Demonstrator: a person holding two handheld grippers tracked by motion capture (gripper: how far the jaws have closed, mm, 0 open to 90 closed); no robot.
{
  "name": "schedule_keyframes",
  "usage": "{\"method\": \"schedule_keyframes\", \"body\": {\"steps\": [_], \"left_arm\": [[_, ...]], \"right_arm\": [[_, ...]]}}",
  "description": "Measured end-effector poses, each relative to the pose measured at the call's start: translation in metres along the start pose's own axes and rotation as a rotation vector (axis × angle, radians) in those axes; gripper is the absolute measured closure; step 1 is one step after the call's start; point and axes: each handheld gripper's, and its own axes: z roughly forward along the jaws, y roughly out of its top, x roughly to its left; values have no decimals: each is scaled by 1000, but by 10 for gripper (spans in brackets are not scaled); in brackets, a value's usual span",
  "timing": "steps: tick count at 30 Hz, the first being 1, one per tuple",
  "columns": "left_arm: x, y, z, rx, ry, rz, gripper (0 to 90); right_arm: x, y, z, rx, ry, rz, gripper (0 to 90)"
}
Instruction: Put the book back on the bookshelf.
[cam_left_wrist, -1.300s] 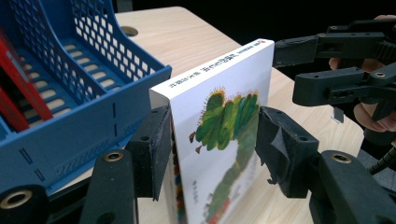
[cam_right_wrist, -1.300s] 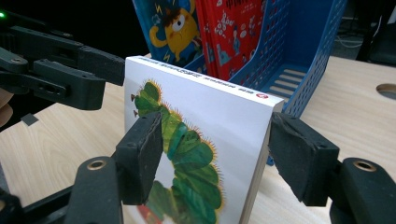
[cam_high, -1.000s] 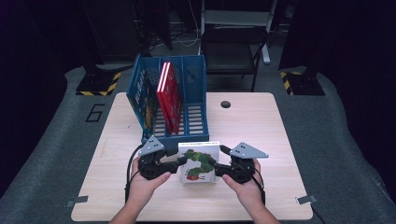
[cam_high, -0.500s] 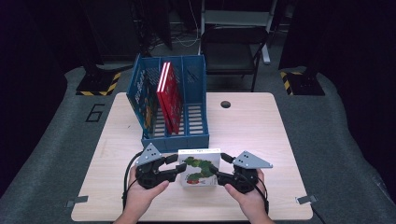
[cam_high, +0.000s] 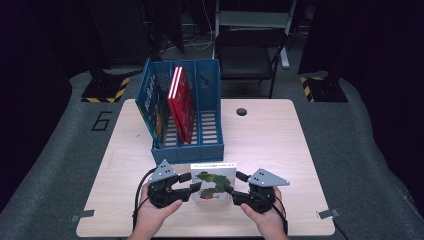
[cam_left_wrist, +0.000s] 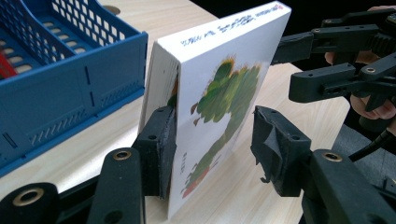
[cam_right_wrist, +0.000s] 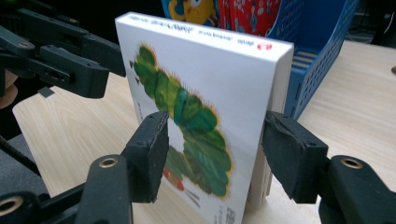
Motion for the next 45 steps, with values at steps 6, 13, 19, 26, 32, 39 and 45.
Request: {"method": "schedule_keyframes", "body": {"steps": [6,13,19,26,32,39,45], "left_arm": [[4,-8,9,36,-2,6,499],[7,-11,13,51,5,4,510],[12,-10,9,51,17,10,481],[15,-6,13,52,32,11,389],[20,-2,20,65,24,17,376],[22,0,32,85,18,10,412],[23,-1,35,86,17,17,421]], "right_arm": [[-2,-7,5,15,9,25,403],[-5,-13,10,37,17,21,406],[-13,-16,8,40,10,38,409],[-21,-19,9,48,19,54,387],[-29,-22,17,48,21,19,305],[-38,-26,35,99,61,-19,260],[-44,-29,48,119,106,-24,260]]}}
